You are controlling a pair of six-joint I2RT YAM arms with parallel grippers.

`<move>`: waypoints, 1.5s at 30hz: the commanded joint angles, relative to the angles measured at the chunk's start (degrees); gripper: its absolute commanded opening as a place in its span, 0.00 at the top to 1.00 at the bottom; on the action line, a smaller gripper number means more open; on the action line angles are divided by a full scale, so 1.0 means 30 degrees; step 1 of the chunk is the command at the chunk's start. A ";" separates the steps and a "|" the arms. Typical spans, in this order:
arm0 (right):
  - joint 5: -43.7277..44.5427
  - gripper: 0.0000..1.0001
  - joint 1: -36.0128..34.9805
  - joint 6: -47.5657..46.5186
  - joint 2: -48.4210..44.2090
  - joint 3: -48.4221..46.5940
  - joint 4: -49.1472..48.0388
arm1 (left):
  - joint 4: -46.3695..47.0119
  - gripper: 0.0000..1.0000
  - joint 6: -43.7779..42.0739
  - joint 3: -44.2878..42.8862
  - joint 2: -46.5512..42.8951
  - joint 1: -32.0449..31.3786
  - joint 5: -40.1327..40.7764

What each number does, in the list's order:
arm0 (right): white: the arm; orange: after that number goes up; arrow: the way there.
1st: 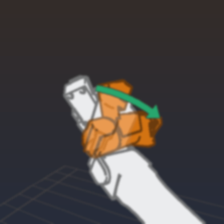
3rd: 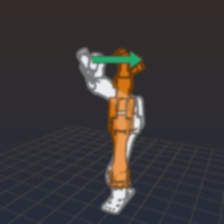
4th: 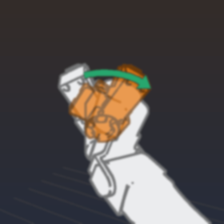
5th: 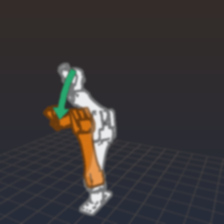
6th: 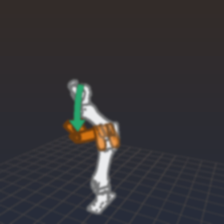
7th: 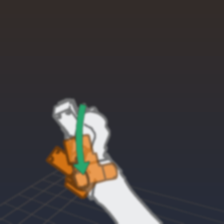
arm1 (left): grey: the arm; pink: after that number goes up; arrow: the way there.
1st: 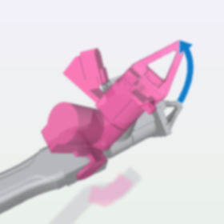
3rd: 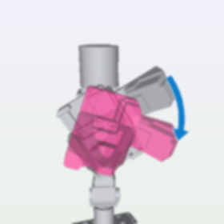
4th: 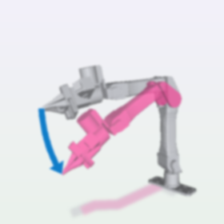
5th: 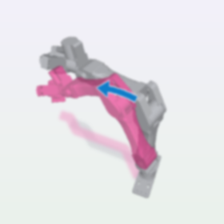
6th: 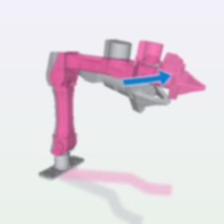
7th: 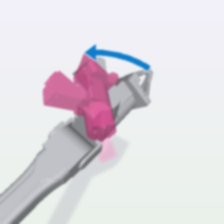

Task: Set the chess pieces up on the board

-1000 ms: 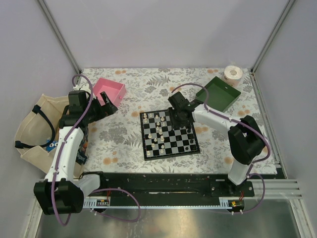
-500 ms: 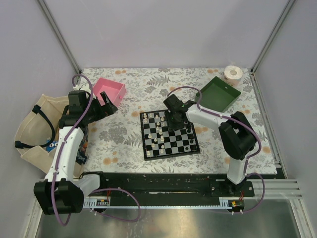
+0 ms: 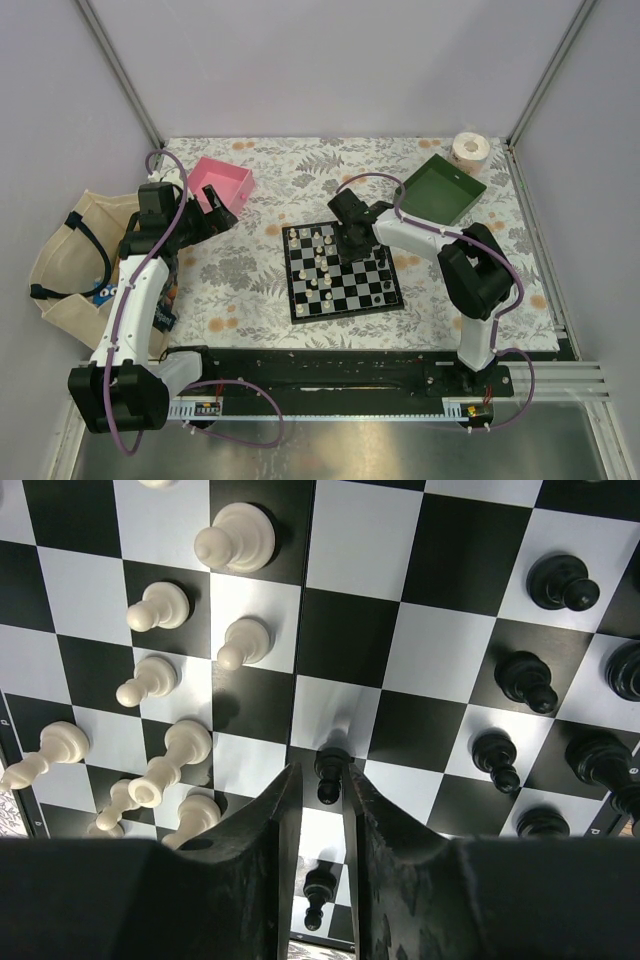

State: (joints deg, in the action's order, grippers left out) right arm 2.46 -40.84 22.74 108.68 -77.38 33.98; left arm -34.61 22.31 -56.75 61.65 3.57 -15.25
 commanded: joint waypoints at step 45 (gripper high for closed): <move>0.1495 0.91 0.1747 0.0447 -0.4178 0.4057 -0.0661 | 0.0580 0.01 -0.0199 -0.0214 0.0076 0.0127 -0.0455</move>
State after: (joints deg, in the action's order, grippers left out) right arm 6.55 -36.36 23.42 97.12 -65.32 34.06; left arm -34.61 22.31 -56.75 62.00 3.57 -15.27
